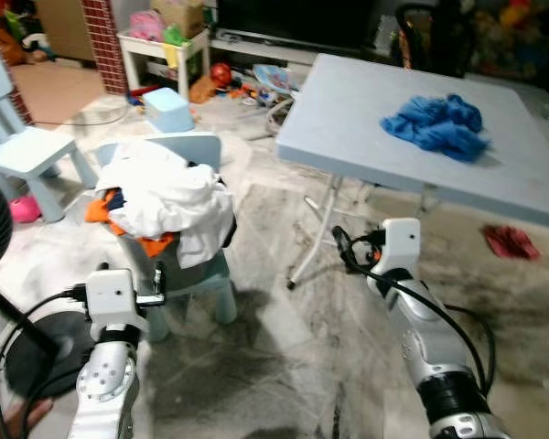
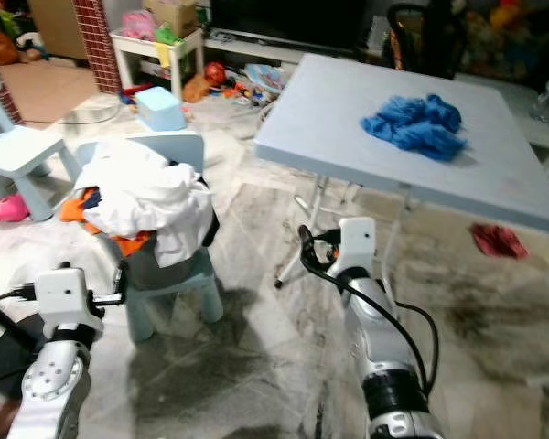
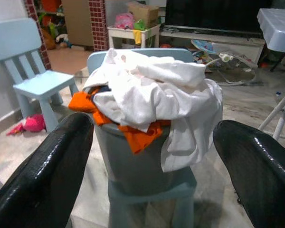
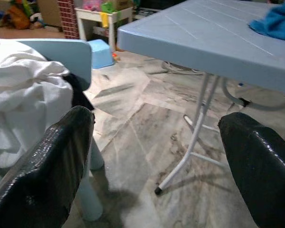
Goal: Hang hanger
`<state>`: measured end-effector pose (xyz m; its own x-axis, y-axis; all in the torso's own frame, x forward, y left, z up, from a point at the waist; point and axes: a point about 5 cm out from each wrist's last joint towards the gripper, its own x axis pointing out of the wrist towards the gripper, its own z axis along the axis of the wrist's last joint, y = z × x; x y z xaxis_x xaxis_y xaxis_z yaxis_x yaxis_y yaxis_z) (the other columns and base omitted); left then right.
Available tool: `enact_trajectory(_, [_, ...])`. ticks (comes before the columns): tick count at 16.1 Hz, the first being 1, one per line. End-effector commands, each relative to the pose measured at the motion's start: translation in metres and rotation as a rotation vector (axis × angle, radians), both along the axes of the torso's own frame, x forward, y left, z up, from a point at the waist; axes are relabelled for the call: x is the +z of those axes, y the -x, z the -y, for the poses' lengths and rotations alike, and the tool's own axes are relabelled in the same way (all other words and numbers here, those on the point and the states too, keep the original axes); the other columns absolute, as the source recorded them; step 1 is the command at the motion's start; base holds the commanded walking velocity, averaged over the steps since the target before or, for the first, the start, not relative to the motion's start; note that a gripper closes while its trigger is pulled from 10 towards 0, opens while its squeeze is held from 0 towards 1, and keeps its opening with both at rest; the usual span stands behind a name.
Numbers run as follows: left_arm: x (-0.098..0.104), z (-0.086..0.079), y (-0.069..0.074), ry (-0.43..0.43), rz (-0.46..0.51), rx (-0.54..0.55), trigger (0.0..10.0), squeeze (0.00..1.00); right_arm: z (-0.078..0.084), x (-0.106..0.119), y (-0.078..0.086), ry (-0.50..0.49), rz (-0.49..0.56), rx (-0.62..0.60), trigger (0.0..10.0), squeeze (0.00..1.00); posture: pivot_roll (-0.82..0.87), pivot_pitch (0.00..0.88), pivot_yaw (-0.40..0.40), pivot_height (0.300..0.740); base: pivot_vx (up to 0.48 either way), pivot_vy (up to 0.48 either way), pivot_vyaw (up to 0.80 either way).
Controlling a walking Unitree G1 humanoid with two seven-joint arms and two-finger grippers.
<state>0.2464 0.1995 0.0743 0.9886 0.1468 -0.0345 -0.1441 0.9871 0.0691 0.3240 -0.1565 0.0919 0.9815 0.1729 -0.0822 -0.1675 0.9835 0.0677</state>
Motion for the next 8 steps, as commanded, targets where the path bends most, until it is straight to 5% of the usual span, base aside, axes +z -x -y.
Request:
enact_trajectory(1, [0.0019,0.0045,-0.0018,0.019,0.007,-0.018,10.0,0.00,-0.0015,0.0058,0.0005,0.000,0.021,0.008,10.0,0.00,0.01,0.000,-0.103,0.740,0.000,0.000,0.80])
enact_trajectory(4, [0.0058,0.0068,-0.0035,0.046,0.021,-0.047,10.0,0.00,-0.0034,0.0025,0.0055,0.022,0.017,0.033,10.0,0.00,0.01,0.000,-0.107,0.740,0.000,0.000,0.65])
enact_trajectory(8, [0.0020,0.0089,0.0001,0.061,0.006,-0.063,10.0,0.00,-0.0068,0.0032,0.0064,0.032,0.025,0.057,10.0,0.00,0.01,0.000,-0.113,0.740,0.244,0.000,0.00])
